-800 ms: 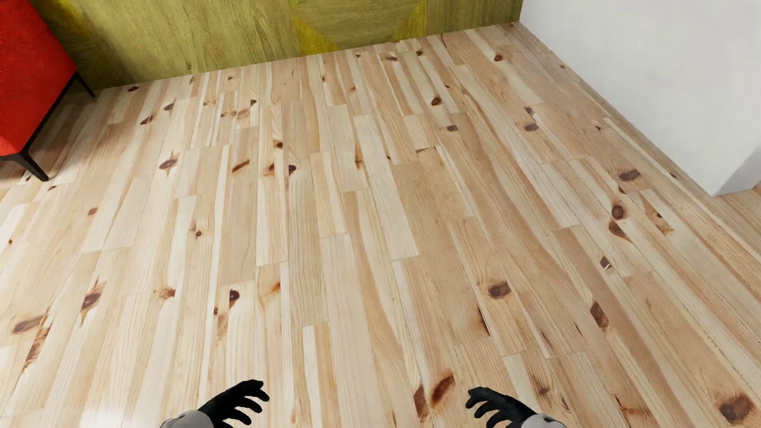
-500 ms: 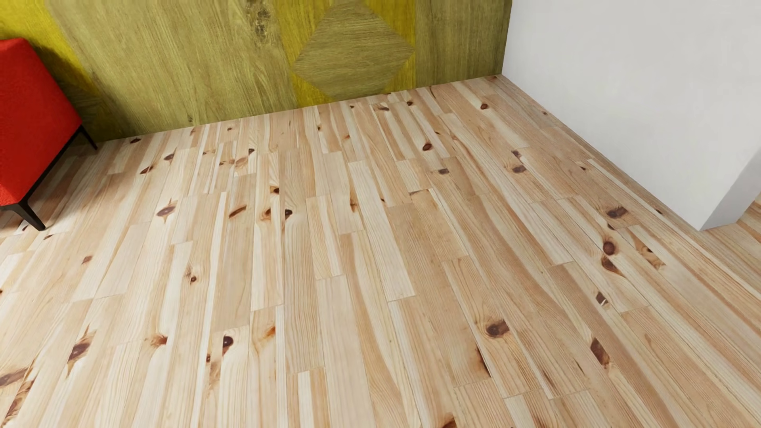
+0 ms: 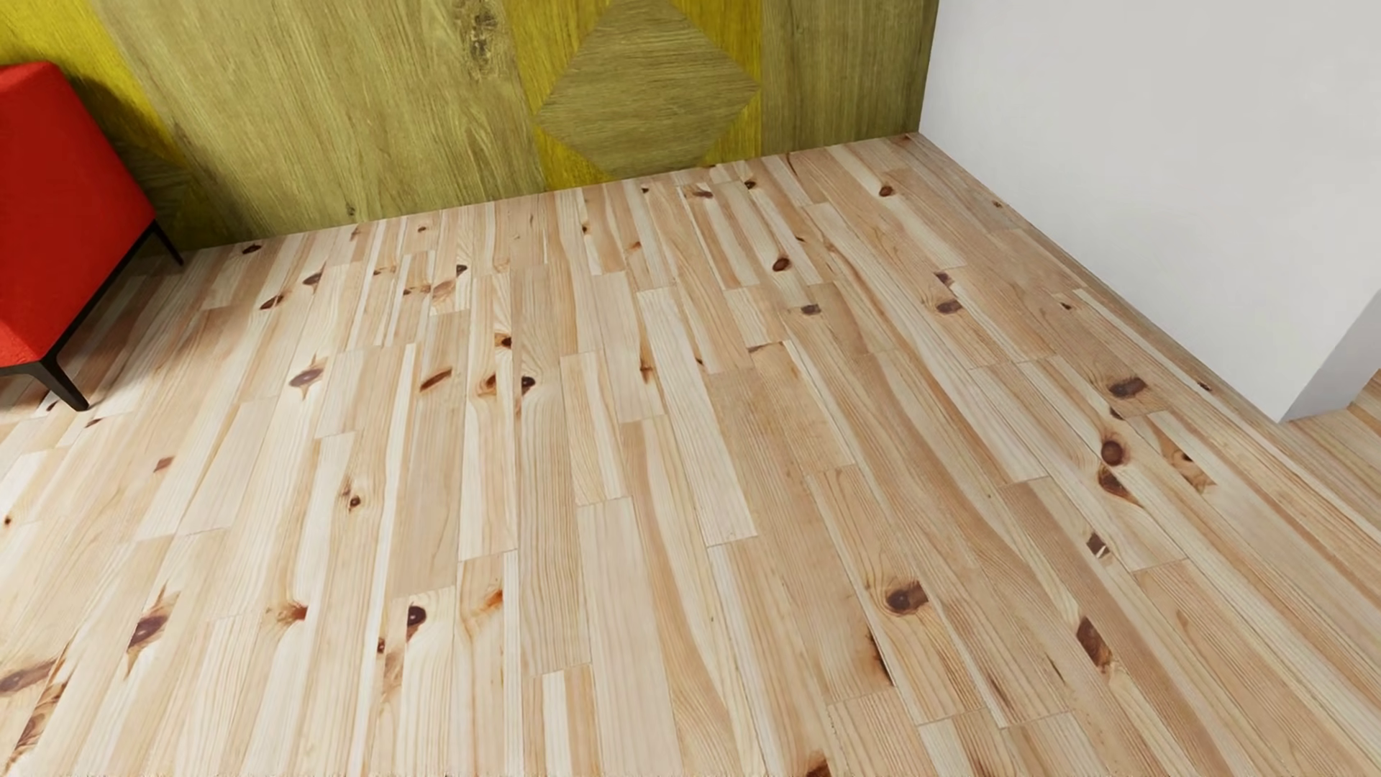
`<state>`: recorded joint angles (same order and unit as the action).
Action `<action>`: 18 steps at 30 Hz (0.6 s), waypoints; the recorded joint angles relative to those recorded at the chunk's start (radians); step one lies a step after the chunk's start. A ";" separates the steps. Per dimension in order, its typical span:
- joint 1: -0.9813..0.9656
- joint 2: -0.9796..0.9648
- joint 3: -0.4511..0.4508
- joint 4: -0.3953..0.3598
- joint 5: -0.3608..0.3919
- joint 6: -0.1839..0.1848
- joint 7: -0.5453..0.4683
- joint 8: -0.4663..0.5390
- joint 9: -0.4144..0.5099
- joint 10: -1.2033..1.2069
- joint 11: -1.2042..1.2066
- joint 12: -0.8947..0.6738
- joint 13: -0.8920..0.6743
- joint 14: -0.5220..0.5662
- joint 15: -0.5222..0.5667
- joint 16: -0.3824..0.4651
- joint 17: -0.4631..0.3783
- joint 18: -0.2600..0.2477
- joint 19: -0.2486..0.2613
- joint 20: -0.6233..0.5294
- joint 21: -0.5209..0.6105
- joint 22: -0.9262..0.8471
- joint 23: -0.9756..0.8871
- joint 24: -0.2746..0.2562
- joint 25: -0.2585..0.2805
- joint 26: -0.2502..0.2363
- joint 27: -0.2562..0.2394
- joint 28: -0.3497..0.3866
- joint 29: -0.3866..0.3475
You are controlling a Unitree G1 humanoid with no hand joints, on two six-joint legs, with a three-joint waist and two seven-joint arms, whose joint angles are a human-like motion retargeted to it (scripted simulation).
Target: Take a seat on the chair
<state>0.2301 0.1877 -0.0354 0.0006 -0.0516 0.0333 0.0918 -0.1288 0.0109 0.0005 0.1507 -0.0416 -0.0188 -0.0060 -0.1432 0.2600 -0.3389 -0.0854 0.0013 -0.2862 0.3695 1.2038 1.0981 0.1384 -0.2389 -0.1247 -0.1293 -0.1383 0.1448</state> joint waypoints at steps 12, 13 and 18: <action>-0.483 -0.428 0.023 0.031 -0.057 0.000 -0.065 0.087 0.270 0.513 0.450 -0.321 -0.340 -0.082 -0.059 0.010 -0.047 -0.014 0.029 -0.237 0.276 -0.179 -0.159 0.041 -0.021 0.014 0.014 -0.015 0.036; -0.566 -0.507 0.023 0.042 -0.068 0.000 -0.066 0.099 0.317 0.606 0.532 -0.364 -0.396 -0.108 -0.077 0.023 -0.066 -0.019 0.037 -0.273 0.339 -0.224 -0.218 0.040 -0.037 0.008 0.005 0.000 0.038; -0.959 -0.887 0.017 0.083 -0.086 -0.004 -0.101 0.183 0.552 1.033 0.925 -0.580 -0.718 -0.204 -0.156 0.146 -0.157 -0.047 0.065 -0.449 0.649 -0.482 -0.456 0.088 -0.119 -0.055 -0.059 -0.036 0.088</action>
<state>-0.7287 -0.6997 -0.0181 0.0838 -0.1374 0.0288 -0.0094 0.0542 0.5632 1.0330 1.0754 -0.6219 -0.7366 -0.2100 -0.2992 0.4060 -0.4960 -0.1325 0.0664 -0.7354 1.0182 0.7215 0.6418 0.2266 -0.3582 -0.1793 -0.1888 -0.1740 0.2323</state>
